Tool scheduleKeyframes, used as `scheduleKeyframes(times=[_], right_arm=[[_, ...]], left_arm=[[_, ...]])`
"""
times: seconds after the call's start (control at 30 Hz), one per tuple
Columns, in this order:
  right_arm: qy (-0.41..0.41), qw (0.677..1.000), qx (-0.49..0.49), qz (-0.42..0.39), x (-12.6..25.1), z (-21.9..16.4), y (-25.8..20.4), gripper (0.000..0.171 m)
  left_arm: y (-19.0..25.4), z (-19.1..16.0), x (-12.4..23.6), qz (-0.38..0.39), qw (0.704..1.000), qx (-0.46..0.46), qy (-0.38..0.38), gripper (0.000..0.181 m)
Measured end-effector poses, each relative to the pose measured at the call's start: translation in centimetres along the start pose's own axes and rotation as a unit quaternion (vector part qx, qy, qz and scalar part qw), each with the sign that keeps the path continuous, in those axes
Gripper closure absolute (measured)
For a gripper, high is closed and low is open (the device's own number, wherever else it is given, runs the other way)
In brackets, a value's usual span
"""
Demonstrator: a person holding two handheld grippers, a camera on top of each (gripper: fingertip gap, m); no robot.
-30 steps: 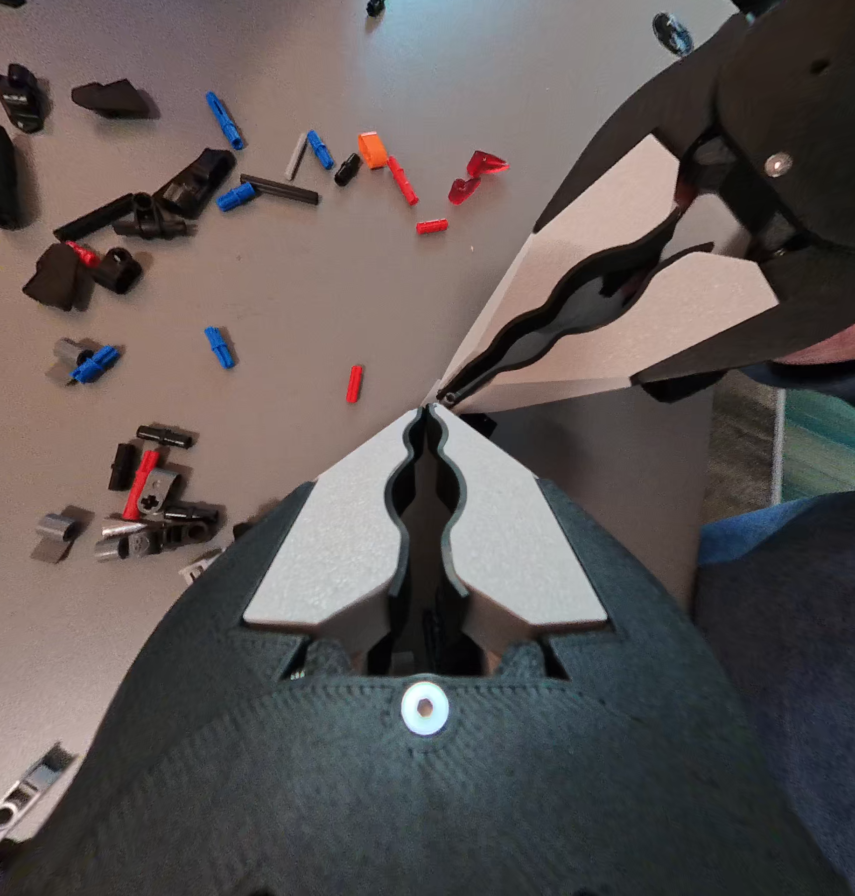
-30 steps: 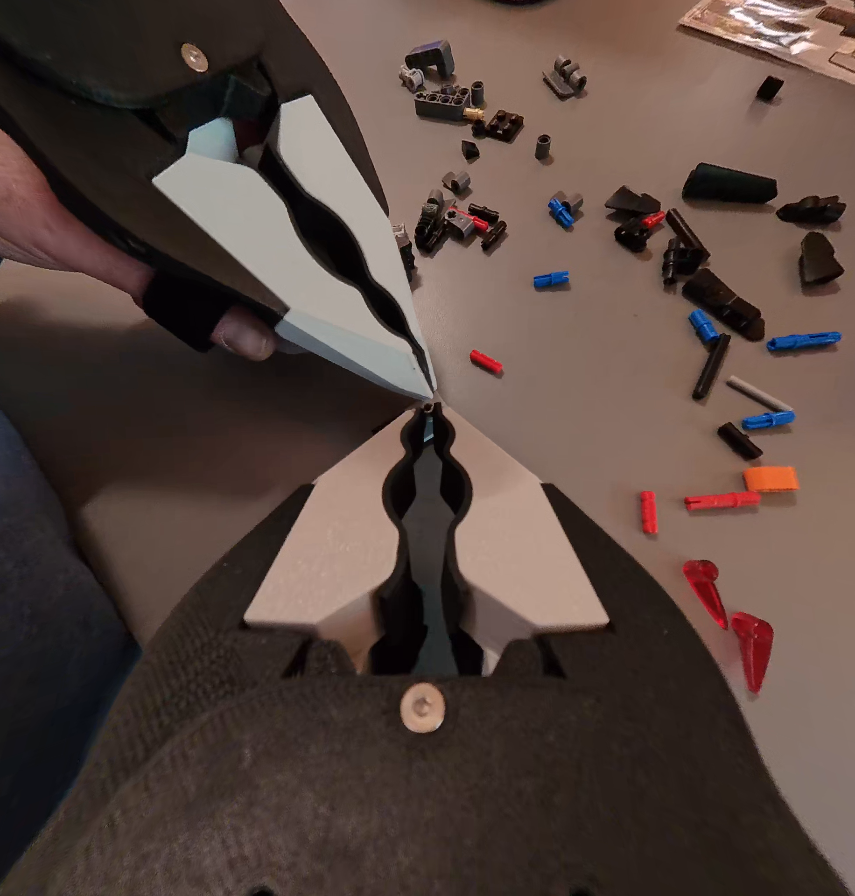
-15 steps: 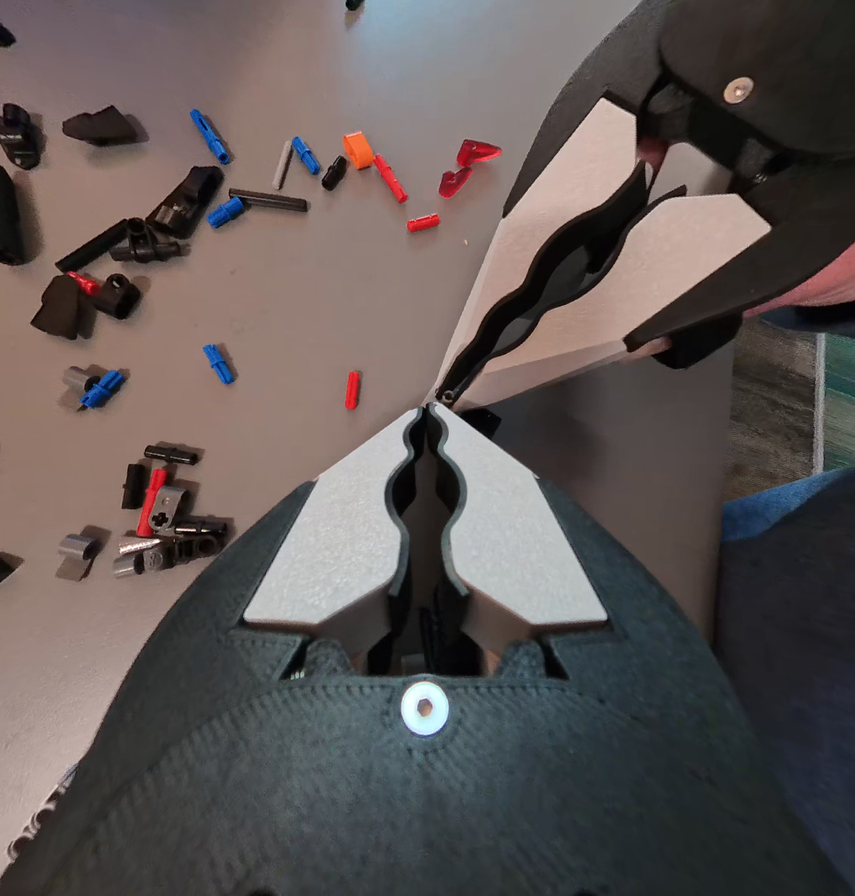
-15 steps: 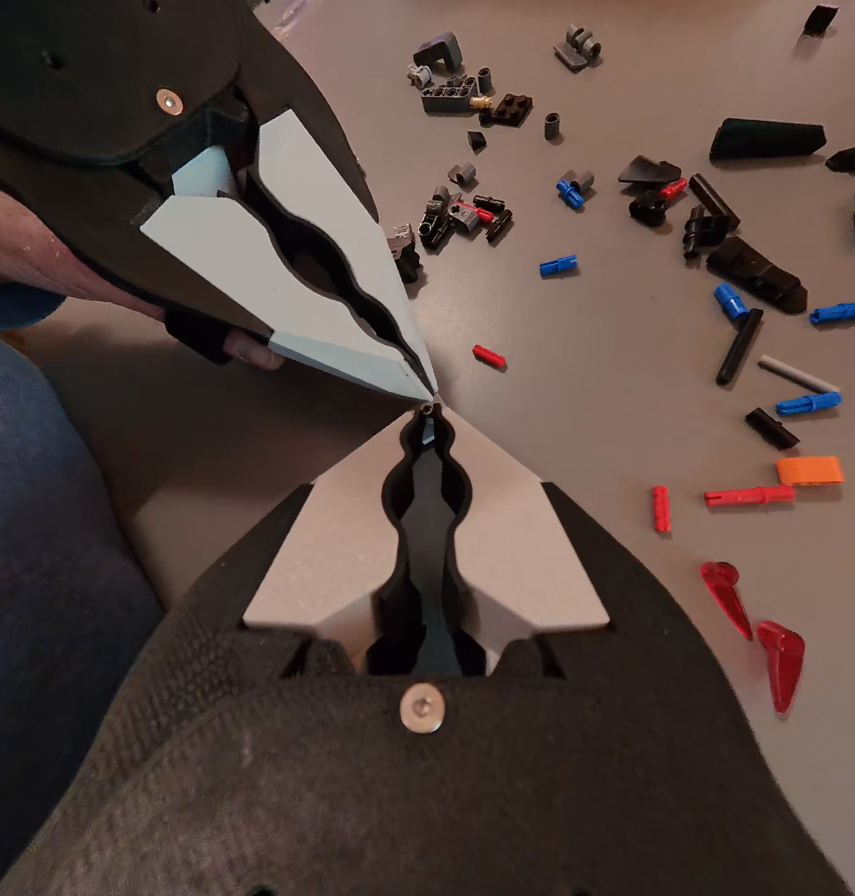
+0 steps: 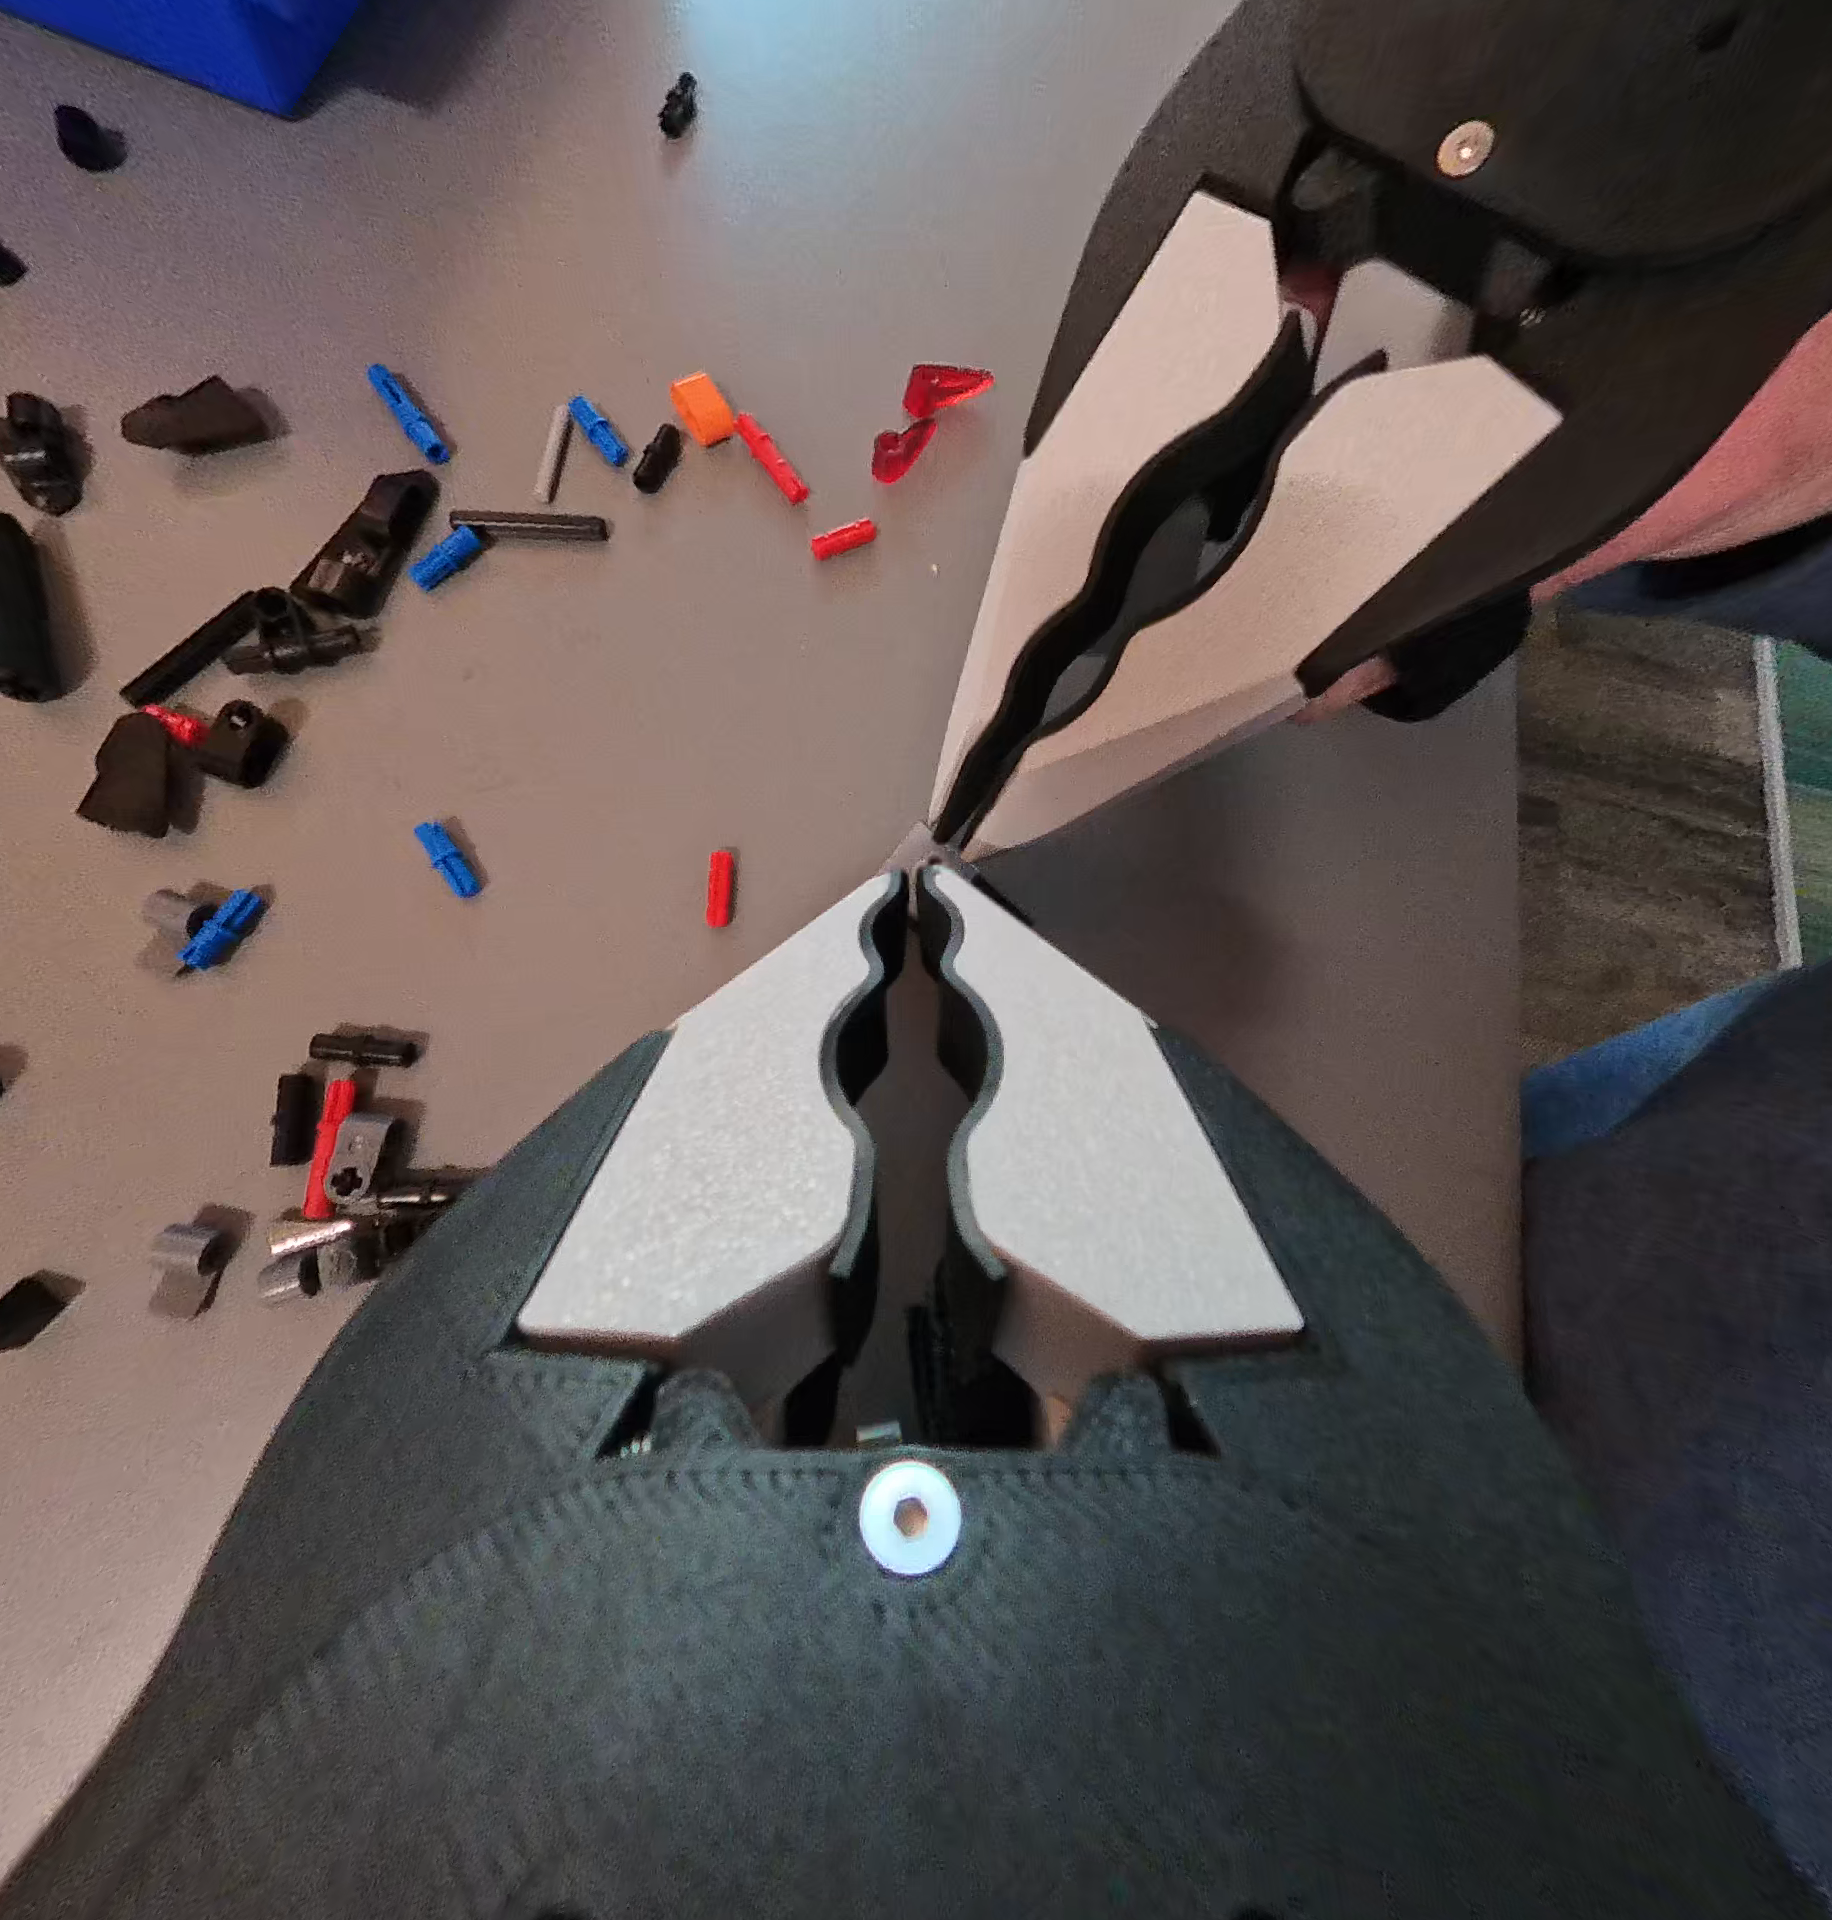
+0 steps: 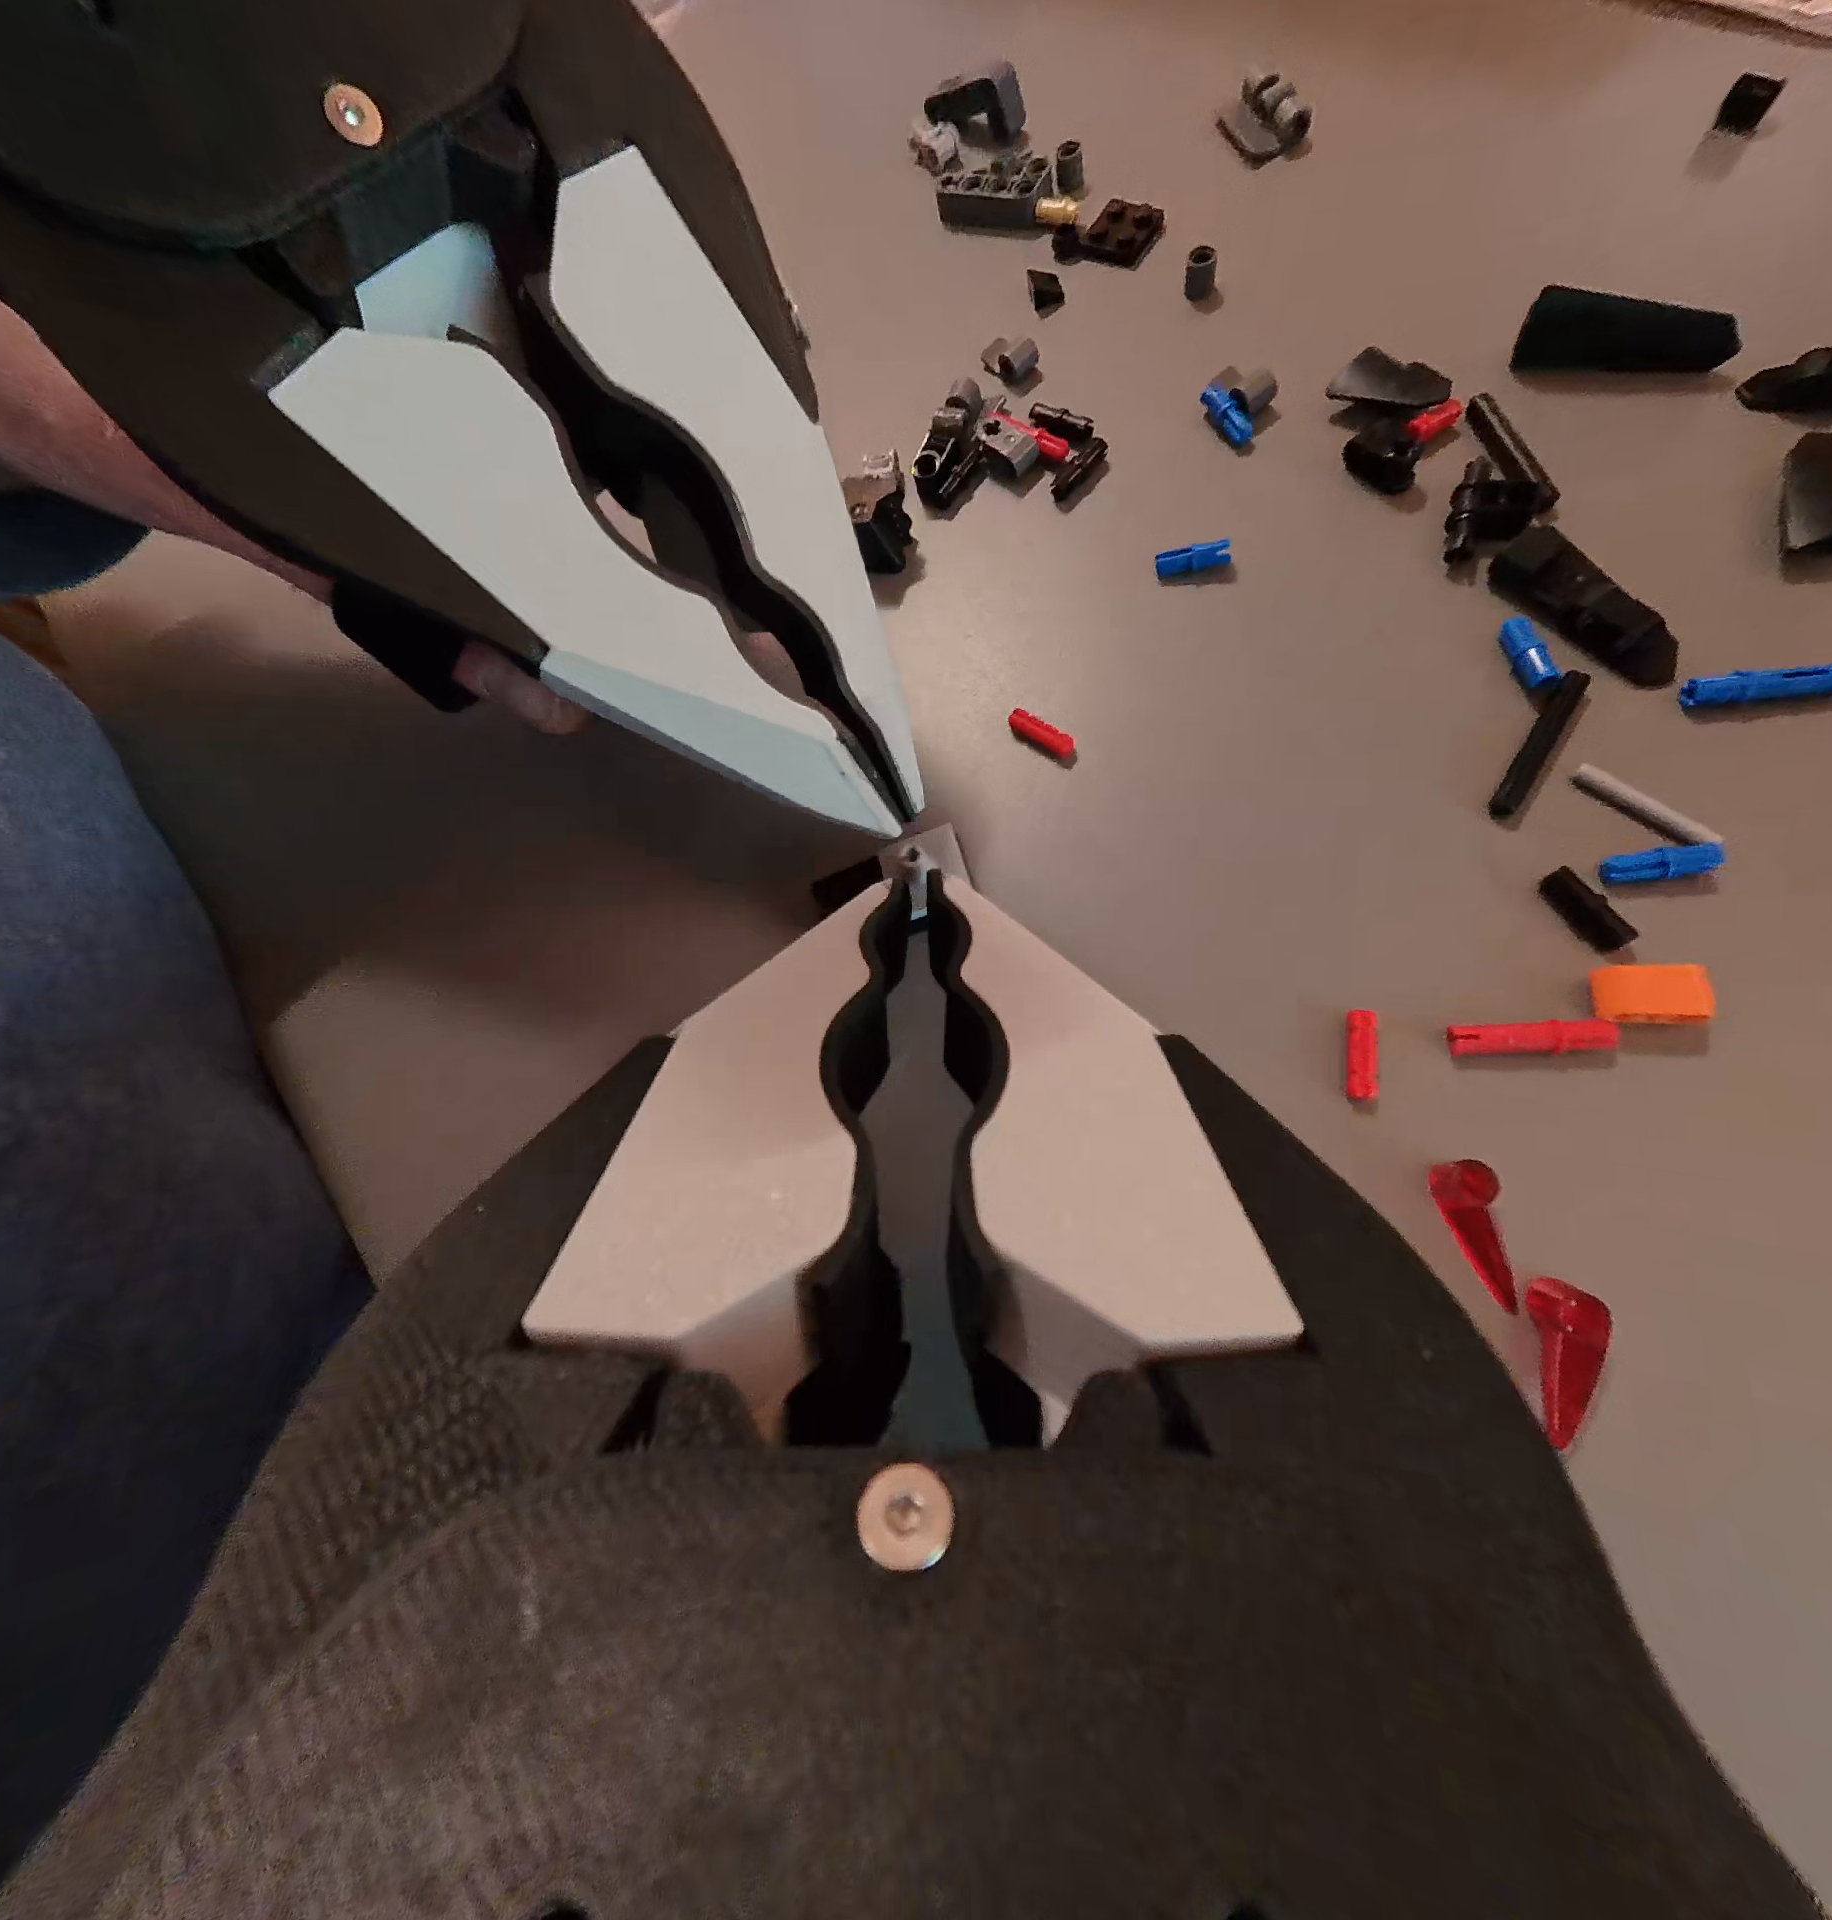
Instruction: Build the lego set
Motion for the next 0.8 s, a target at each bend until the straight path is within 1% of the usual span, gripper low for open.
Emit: scheduleKeyframes(times=[0.33, 0.8], right_arm=[[-0.018, 0.999, 0.03, -0.008, -0.48, 0.0, 0.17, 0.171], [-0.036, 0.999, 0.019, 0.007, -0.53, -0.1, 0.29, 0.171]], left_arm=[[0.19, -0.34, -0.65, 0.004, 0.998, -0.054, -0.013, 0.181], [0.12, -0.42, -0.73, -0.004, 0.998, -0.059, -0.018, 0.181]])
Point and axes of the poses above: each gripper's, where its closed fingertips meet, x back along the fingers, z out of its top, y = z × x across the jaws, the point moved 2 cm from there along x, back along the fingers, and after that the axes turned 10 degrees about z, right-handed, at the moved point
